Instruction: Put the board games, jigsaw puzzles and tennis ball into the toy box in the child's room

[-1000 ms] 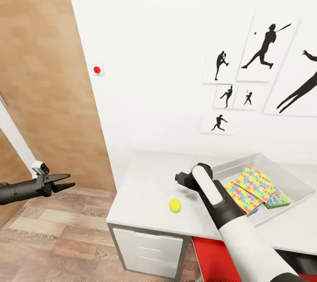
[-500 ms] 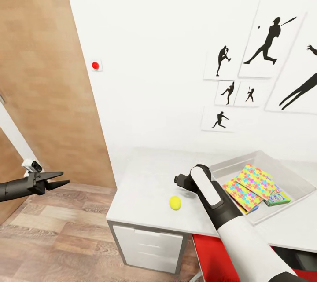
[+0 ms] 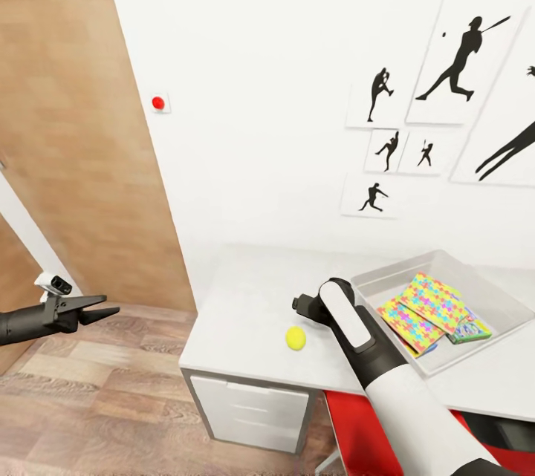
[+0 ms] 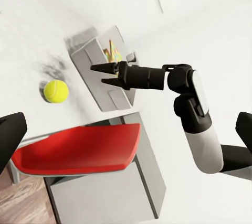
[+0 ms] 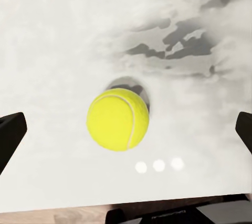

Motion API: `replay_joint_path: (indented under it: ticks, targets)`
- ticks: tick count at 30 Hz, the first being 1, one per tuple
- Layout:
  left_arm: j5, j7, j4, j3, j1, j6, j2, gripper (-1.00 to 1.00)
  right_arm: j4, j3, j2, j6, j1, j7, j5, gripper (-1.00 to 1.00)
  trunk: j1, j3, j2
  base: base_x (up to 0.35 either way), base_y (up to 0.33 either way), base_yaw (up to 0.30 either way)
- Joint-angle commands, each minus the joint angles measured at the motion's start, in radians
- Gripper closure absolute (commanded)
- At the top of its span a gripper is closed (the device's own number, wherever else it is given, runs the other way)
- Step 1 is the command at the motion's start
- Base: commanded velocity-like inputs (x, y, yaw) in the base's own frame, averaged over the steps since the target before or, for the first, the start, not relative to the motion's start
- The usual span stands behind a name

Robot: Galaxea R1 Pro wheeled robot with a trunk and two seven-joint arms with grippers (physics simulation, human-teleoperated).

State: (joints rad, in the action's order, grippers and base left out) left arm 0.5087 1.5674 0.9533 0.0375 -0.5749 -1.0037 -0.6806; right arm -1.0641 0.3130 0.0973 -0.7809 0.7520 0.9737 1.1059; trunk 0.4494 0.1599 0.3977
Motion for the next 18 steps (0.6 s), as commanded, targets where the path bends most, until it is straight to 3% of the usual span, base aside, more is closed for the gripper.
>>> replay_joint_path:
  ticks: [1,18]
  targets:
    - [0.001,0.003,0.000,-0.001,-0.001,-0.011,-0.001,-1.00,-0.001,0.001,0.000,-0.003,0.002,0.010,0.008,-1.00,0.001,0.004,0.002,0.000,0.000,0.000]
    - [0.001,0.003,-0.001,-0.001,0.000,-0.012,-0.001,-1.00,0.033,0.000,-0.002,-0.002,0.018,0.010,0.008,-1.00,0.001,0.032,0.002,0.009,0.022,0.000]
